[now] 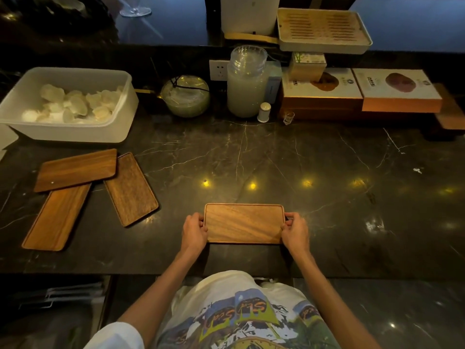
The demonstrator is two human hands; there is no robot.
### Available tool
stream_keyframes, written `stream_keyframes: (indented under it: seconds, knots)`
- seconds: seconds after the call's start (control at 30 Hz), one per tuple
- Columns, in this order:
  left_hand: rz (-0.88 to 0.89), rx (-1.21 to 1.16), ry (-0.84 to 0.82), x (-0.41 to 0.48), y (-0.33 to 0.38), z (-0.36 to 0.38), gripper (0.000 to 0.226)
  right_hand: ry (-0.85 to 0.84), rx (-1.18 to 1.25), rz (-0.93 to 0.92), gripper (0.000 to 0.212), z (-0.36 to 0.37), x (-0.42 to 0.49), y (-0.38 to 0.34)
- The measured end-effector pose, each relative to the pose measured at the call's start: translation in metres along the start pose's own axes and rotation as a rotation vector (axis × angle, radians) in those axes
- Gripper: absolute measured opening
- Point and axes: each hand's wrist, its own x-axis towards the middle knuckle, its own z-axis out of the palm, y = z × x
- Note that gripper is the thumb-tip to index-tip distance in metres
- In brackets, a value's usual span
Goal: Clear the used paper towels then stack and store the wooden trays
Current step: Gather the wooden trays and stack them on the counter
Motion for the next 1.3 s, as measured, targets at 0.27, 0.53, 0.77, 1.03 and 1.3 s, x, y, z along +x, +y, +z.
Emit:
stream_keyframes:
  seconds: [0.27,0.53,0.77,1.03,1.3]
  knots:
    - [0.107,0.310,0.005,-0.008,-0.001,-0.008,0.043,0.127,-0.349,-0.175,0.043,0.000,-0.021,-0.006]
    - [0.087,0.422,-0.131,-0.003,-0.003,-0.029,0.055,0.081,-0.500,-0.123,0.064,-0.003,-0.029,-0.011]
    - [0.049,0.276,-0.068,0.016,-0.018,-0.107,0.045,0.081,-0.136,-0.304,0.047,0.051,-0.040,-0.096]
    - [-0.059,0.173,0.088,0.065,-0.087,-0.233,0.036,-0.236,0.154,-0.323,0.017,0.153,-0.072,-0.239]
    - [-0.256,0.160,0.320,0.129,-0.182,-0.364,0.033,-0.350,0.109,-0.352,0.018,0.255,-0.079,-0.366]
